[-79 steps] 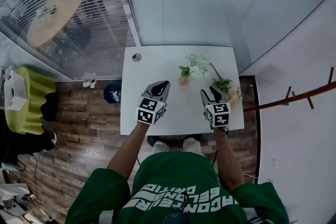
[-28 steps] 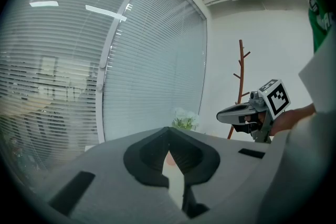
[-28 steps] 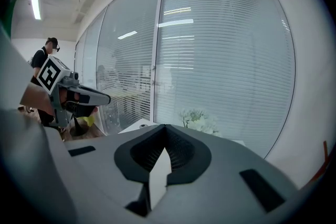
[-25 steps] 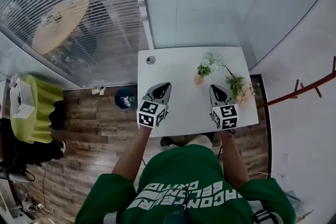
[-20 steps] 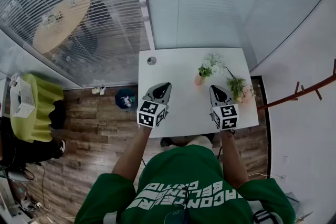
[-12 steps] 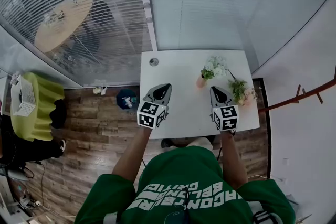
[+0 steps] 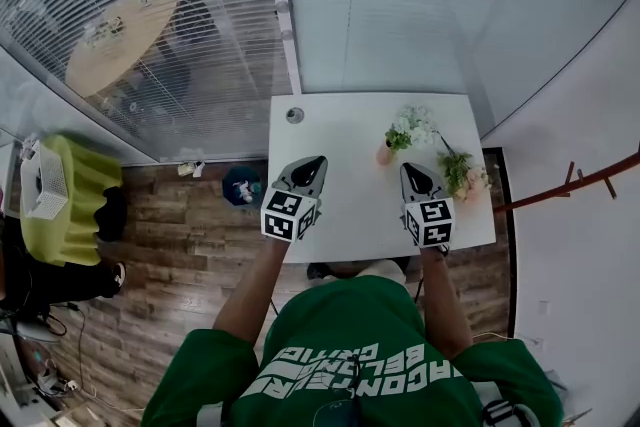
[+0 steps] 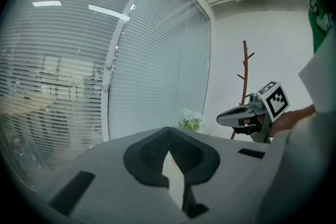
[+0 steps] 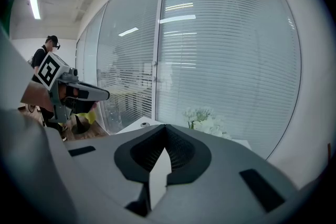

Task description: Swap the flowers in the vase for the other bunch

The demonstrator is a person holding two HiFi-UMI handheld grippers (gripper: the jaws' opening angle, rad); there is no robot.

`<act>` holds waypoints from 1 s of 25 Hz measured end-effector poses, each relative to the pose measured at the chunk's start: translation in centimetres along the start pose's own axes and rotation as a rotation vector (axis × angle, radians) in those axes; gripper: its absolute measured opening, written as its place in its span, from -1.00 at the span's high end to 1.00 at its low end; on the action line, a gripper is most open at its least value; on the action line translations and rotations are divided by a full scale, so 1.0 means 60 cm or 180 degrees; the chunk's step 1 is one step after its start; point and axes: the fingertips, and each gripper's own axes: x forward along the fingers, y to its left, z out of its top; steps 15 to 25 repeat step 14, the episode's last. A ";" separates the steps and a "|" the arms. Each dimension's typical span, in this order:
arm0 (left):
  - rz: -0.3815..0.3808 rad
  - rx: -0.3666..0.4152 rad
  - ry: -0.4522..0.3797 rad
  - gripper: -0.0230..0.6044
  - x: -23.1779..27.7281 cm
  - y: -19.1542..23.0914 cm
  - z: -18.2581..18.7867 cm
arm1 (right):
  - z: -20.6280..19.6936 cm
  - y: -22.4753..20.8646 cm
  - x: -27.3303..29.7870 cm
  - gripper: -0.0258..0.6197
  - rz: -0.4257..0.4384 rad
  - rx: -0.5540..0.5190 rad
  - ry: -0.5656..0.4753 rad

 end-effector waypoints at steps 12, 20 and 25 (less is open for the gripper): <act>0.0024 0.0005 0.0012 0.90 0.008 0.010 -0.007 | -0.013 -0.004 0.013 0.88 0.0005 -0.0011 0.0042; 0.0026 0.0004 0.0019 0.90 0.007 0.011 -0.006 | -0.012 -0.003 0.013 0.88 0.0003 -0.0008 0.0048; 0.0026 0.0004 0.0019 0.90 0.007 0.011 -0.006 | -0.012 -0.003 0.013 0.88 0.0003 -0.0008 0.0048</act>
